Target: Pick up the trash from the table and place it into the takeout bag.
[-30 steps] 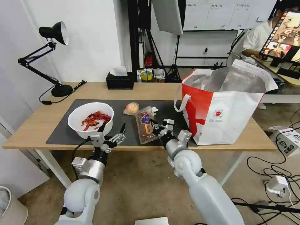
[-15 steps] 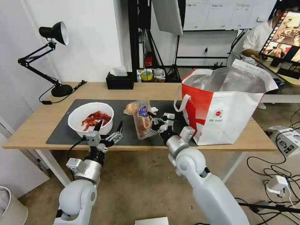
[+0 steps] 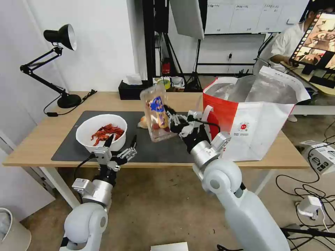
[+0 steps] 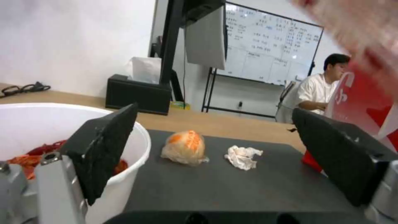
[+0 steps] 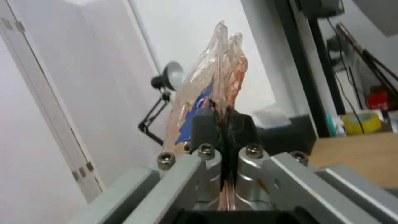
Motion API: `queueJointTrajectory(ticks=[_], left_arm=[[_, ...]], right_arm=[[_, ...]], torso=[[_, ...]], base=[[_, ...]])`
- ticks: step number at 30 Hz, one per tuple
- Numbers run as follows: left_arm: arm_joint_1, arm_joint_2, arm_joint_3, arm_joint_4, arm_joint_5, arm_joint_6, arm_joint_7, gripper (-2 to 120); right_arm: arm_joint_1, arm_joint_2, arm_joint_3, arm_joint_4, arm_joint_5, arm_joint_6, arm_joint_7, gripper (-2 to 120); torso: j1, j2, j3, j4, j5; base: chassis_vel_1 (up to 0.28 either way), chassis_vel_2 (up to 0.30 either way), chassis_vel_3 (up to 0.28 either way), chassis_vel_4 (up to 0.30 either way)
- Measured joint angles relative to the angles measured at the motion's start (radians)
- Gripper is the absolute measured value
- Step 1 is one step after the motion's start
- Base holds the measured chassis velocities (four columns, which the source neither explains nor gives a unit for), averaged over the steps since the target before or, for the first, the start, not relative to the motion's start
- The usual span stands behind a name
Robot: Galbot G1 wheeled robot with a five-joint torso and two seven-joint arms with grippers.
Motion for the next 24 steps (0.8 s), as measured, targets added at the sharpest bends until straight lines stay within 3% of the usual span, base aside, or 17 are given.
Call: queueJointTrajectory(ticks=[24], left_arm=[[0.021,-0.011,0.005,-0.021,0.0,-0.003,0.004,100]], right_arm=[[0.047,-0.038,0.187,0.07,0.079,0.064,0.047,0]], torso=[[0.0,0.0,0.0,-0.0001,0.0]], base=[[0.0,0.0,0.0,0.0]])
